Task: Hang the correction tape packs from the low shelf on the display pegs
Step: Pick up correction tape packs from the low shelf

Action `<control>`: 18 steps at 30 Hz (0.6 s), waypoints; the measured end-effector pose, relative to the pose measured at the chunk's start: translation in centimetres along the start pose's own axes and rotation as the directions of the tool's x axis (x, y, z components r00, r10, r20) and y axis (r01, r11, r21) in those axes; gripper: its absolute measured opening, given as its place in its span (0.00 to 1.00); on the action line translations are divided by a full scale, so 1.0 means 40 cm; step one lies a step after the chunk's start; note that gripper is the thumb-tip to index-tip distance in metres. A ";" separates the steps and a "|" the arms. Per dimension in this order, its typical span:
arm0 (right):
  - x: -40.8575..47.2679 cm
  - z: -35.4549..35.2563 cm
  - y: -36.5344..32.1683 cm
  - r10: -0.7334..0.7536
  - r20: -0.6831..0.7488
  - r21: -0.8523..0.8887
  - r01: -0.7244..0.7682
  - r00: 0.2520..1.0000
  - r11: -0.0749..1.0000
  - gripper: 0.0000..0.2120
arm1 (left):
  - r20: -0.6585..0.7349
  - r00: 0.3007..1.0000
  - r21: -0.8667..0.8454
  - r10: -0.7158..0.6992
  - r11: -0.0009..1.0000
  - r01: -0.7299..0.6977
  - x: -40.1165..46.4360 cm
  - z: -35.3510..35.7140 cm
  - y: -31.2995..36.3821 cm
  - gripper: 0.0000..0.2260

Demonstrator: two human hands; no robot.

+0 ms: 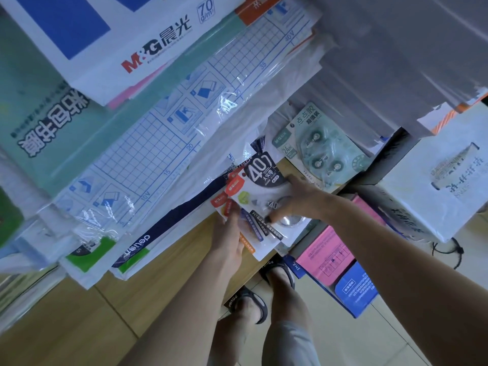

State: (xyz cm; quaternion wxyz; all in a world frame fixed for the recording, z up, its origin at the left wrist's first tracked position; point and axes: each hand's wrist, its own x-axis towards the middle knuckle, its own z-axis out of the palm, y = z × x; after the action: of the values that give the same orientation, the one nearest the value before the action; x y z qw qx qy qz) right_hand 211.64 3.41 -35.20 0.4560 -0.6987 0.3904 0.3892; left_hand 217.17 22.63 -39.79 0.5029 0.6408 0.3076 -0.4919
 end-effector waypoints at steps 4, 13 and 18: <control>-0.036 0.022 -0.003 -0.057 -0.022 -0.046 0.056 0.998 0.997 0.53 | 0.001 1.000 0.007 0.017 1.000 -0.017 -0.023 0.004 -0.008 0.16; -0.171 0.047 0.035 -0.150 -0.098 0.137 0.163 0.984 0.977 0.48 | 0.132 0.974 0.124 0.184 0.972 -0.200 -0.151 -0.011 0.024 0.19; -0.309 0.031 0.037 -0.218 -0.133 0.207 0.243 0.967 0.948 0.66 | 0.183 0.937 0.154 0.297 0.933 -0.326 -0.306 0.001 0.092 0.14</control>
State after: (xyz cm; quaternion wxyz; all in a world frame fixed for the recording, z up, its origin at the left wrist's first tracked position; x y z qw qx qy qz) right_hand 205.23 6.51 -24.91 0.5517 -0.7043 0.3711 0.2487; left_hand 216.41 22.70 -27.05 0.5366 0.6840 0.1151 -0.4805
